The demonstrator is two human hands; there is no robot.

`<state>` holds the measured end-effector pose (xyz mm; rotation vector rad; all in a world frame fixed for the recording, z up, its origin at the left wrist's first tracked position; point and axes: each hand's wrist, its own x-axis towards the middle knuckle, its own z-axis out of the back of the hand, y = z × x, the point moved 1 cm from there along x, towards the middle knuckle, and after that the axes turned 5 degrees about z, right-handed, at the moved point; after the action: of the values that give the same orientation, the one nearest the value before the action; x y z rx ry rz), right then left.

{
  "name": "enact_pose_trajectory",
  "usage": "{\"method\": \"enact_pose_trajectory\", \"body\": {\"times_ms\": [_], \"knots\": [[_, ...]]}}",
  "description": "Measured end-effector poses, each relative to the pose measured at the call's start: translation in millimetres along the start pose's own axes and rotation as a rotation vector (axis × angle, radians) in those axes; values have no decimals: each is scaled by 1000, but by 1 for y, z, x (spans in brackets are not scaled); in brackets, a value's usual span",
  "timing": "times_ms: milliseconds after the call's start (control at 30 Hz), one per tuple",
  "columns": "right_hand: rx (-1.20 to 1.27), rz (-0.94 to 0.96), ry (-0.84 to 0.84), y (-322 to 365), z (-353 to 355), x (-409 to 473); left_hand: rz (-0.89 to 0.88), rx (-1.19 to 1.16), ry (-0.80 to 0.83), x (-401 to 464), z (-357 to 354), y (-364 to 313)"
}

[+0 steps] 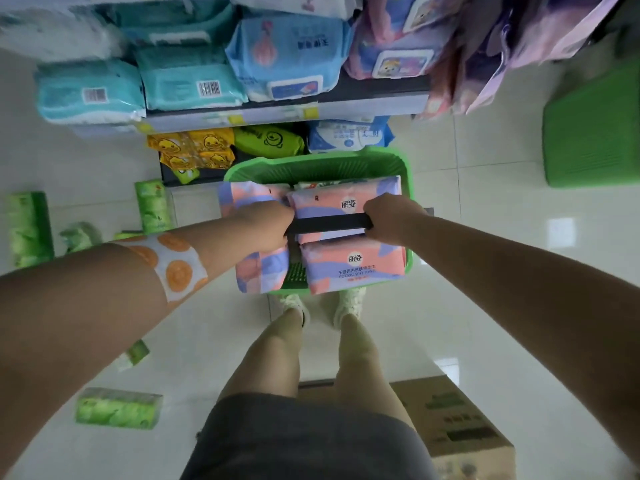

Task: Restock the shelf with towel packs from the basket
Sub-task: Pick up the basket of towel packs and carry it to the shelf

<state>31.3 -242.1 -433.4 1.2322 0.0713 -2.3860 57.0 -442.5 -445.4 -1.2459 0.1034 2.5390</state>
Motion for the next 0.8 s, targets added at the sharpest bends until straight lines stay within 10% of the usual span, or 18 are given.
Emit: {"method": "enact_pose_trajectory", "body": {"times_ms": [800], "knots": [[142, 22, -44, -63, -76, 93, 8, -64, -14, 124, -52, -10]]}}
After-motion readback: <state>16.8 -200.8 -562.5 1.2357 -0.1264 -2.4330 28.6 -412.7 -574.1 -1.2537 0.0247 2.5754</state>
